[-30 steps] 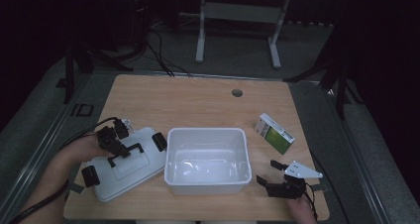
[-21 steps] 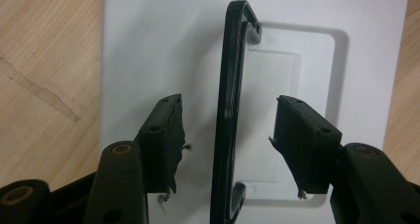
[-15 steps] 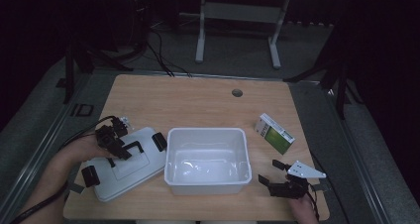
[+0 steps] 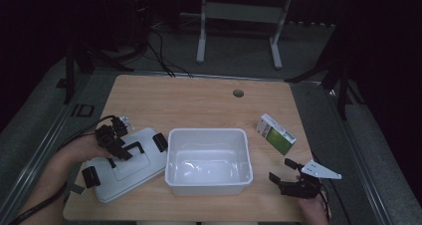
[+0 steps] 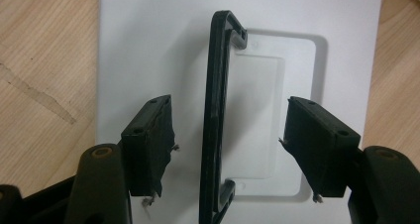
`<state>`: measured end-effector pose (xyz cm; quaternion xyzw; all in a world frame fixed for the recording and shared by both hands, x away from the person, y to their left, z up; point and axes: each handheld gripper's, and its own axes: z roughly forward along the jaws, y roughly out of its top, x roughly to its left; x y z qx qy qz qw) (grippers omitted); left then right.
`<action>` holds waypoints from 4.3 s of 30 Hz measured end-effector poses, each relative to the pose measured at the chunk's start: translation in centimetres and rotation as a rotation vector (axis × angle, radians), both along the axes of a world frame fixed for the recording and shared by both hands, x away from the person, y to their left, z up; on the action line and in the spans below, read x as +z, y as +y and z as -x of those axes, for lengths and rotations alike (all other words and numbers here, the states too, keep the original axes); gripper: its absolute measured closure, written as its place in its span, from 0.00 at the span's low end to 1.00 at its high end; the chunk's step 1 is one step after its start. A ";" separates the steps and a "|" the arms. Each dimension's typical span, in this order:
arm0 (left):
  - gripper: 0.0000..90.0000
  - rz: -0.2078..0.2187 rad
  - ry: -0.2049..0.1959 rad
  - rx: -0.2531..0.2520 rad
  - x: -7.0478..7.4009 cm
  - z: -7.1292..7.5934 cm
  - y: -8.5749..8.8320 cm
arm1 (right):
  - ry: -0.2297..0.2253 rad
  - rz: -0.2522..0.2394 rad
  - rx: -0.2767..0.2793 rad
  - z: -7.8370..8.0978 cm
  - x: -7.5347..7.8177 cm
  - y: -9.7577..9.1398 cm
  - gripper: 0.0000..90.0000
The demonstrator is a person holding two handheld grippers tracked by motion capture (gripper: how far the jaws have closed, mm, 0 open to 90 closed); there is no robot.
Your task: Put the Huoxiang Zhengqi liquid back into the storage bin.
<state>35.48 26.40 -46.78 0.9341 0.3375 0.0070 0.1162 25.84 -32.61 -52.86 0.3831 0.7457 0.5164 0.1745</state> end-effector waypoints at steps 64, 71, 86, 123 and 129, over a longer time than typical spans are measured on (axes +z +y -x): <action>0.39 -0.019 0.048 -0.011 -0.8 0.0 0.2 | 0.206 0.319 0.011 -14.9 5.9 -1.8 0.32; 0.39 -0.021 0.046 -0.022 -0.8 0.1 0.1 | 0.250 0.354 0.013 -15.8 5.4 -1.4 0.32; 0.39 -0.024 0.046 -0.035 -0.9 0.1 -0.4 | 0.352 0.462 0.048 -17.6 5.3 -0.1 0.32; 0.39 -0.051 0.067 -0.043 -1.8 0.3 -0.6 | 0.506 0.698 0.159 -19.5 5.5 3.5 0.70; 0.39 -0.050 0.060 -0.045 -1.5 0.2 -0.7 | 0.498 0.738 0.187 -19.3 5.6 3.8 0.71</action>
